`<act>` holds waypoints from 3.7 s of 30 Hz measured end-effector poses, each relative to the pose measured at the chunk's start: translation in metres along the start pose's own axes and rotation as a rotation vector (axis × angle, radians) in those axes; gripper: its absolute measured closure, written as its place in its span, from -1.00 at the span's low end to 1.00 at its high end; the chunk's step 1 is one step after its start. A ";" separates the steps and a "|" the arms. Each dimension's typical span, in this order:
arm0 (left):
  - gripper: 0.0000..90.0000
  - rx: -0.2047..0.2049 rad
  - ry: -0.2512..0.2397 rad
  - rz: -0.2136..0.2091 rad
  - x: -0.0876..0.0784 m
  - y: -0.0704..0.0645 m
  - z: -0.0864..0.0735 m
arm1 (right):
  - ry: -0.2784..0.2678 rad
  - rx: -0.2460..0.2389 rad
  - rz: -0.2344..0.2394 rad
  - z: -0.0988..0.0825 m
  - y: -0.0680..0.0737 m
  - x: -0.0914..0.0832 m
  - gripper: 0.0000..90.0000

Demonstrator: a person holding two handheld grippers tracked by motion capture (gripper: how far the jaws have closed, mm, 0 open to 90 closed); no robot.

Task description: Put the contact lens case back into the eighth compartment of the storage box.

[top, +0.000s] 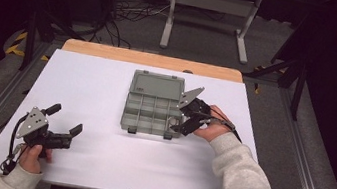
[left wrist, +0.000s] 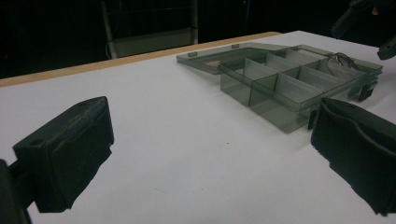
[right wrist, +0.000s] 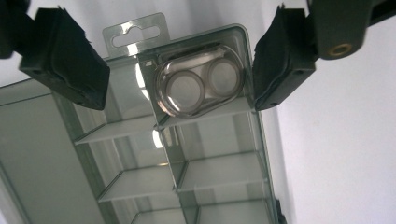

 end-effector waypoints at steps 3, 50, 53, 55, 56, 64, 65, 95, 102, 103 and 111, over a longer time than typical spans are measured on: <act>-1.00 0.000 0.000 0.000 0.000 0.000 0.000 | -0.032 0.009 -0.008 0.005 0.001 -0.005 -0.67; -1.00 0.000 0.000 0.003 0.000 0.000 0.000 | -0.338 0.009 -0.128 0.029 0.080 -0.057 -1.00; -1.00 0.001 0.000 0.004 0.000 0.000 0.000 | -0.381 0.022 -0.148 0.024 0.084 -0.060 -1.00; -1.00 0.001 0.000 0.004 0.000 0.000 0.000 | -0.419 0.037 -0.164 0.018 0.087 -0.063 -1.00; -1.00 0.001 0.000 0.004 0.000 0.000 0.000 | -0.419 0.037 -0.164 0.018 0.087 -0.063 -1.00; -1.00 0.001 -0.001 0.004 0.000 0.000 0.000 | -0.486 0.076 -0.190 0.000 0.092 -0.061 -1.00; -1.00 0.001 0.000 0.004 0.000 0.000 0.000 | -0.494 0.080 -0.194 -0.002 0.092 -0.060 -1.00; -1.00 0.001 -0.004 0.003 0.000 0.000 0.000 | -0.620 0.211 -0.204 -0.073 0.088 -0.019 -1.00; -1.00 0.005 -0.003 0.001 -0.001 0.000 0.000 | -0.627 0.253 -0.202 -0.078 0.084 -0.014 -1.00; -1.00 0.006 -0.004 0.002 -0.001 -0.001 0.000 | -0.631 0.254 -0.205 -0.078 0.084 -0.015 -1.00; -1.00 0.002 0.000 0.002 0.000 0.000 0.000 | -0.663 0.264 -0.229 -0.081 0.082 -0.021 -1.00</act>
Point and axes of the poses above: each handheld gripper's, and its own axes: x roughly forward along the jaws, z roughly out of its top, y roughly to its left, the point moved 9 cm from there along x, roughly forward along the jaws, and after that the axes turned 13 degrees about z, right-handed, at the moved point
